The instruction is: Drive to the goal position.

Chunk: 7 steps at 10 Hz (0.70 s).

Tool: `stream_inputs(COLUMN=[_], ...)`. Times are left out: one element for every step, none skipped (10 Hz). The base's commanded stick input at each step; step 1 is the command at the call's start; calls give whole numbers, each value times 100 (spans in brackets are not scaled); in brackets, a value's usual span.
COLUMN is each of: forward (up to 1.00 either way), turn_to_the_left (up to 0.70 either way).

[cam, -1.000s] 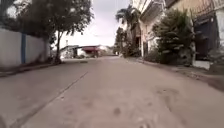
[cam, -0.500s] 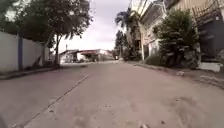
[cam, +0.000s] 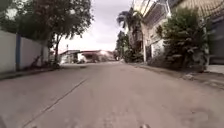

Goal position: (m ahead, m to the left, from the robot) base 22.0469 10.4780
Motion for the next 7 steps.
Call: stream_inputs(forward=[70, 70, 70, 71, 78, 84, 85], turn_to_the_left=[0, 0, 0, 0, 0, 0, 0])
